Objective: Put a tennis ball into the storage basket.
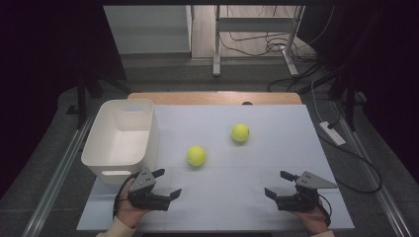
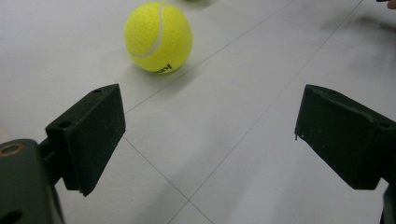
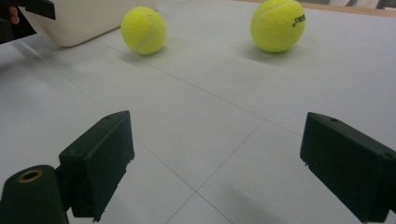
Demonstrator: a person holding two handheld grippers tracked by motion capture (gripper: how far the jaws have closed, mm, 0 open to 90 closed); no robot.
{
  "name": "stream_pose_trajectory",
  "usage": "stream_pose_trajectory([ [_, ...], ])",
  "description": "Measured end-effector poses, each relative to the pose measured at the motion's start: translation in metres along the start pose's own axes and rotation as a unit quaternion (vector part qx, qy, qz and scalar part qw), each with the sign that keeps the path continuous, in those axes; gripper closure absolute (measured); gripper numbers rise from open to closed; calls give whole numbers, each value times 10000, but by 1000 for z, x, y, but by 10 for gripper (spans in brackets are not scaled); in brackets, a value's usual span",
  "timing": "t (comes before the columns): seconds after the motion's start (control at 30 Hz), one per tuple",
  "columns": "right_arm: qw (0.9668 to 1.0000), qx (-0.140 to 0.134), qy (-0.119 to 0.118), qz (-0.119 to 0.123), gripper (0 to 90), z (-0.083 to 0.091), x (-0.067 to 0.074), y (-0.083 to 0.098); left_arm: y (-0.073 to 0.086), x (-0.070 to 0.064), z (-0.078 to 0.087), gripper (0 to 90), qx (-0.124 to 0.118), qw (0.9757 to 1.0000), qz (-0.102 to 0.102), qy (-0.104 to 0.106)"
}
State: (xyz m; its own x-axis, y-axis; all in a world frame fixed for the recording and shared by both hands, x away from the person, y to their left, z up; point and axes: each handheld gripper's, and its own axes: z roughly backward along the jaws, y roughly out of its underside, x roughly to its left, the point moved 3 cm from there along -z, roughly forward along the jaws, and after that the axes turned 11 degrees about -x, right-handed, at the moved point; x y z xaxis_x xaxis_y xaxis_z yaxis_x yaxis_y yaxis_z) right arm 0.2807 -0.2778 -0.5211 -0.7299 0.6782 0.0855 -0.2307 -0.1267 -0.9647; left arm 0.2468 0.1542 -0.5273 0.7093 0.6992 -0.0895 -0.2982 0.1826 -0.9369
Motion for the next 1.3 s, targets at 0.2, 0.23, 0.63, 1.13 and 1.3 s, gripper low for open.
stream_pose_trajectory([
  [0.2,10000,-23,4,13,98,-1,0,0,-1,0,-1,93,11,10000,62,38],
  [0.23,10000,-24,5,18,98,-2,0,0,0,0,-2,93,21,10000,72,41],
  [0.63,10000,-22,-21,6,101,-4,-2,1,-4,-2,-2,93,21,9999,92,34],
  [1.13,9999,-118,14,7,104,-2,-2,-2,-8,-4,0,93,3,10000,94,6],
  [1.3,9999,-106,4,19,105,-2,-2,-2,-11,-7,2,94,63,9999,93,-6],
])
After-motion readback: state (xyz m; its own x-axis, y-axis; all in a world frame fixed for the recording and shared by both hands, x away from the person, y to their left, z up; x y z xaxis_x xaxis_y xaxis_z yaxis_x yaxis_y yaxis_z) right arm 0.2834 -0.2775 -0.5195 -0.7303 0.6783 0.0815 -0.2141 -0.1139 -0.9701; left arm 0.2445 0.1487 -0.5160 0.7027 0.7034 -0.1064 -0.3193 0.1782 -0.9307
